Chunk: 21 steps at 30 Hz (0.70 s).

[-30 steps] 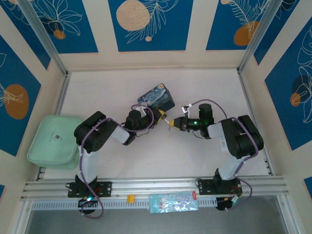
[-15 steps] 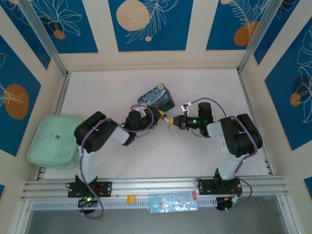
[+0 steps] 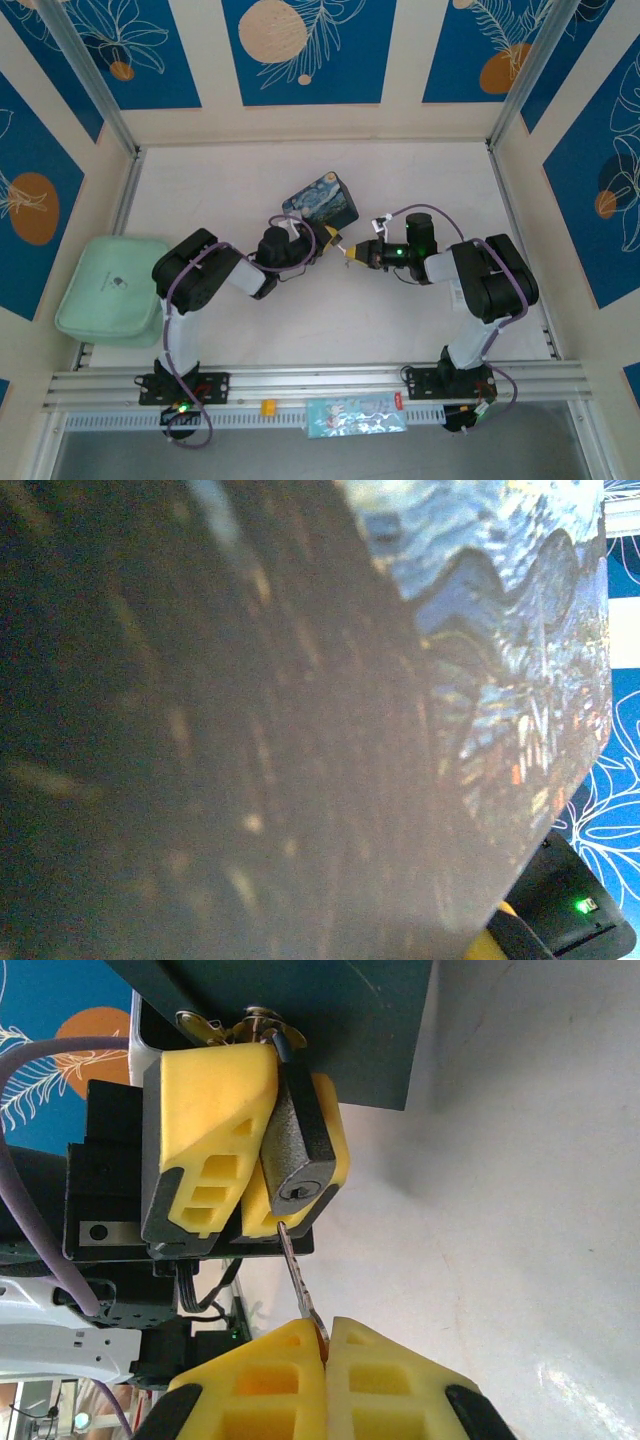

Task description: Unlock the padlock with the key

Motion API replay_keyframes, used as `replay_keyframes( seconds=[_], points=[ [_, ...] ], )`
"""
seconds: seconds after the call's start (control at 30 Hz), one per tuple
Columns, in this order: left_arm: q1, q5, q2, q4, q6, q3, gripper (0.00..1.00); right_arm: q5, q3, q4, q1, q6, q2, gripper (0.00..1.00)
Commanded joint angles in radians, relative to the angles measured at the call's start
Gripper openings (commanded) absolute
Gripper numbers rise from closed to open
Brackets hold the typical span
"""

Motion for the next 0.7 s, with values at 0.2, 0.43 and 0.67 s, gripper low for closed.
replay_keyframes(
  seconds=[0.2, 0.43, 0.67],
  points=[
    [-0.019, 0.017, 0.004, 0.059, -0.028, -0.005, 0.0, 0.007, 0.029, 0.038, 0.012, 0.022, 0.016, 0.0],
    [-0.027, 0.011, 0.0, 0.067, -0.036, -0.011, 0.0, 0.04, 0.025, 0.051, 0.009, 0.038, 0.014, 0.0],
    [-0.026, -0.017, 0.006, 0.08, -0.034, -0.017, 0.0, 0.047, -0.033, 0.051, -0.007, 0.043, -0.021, 0.0]
  ],
)
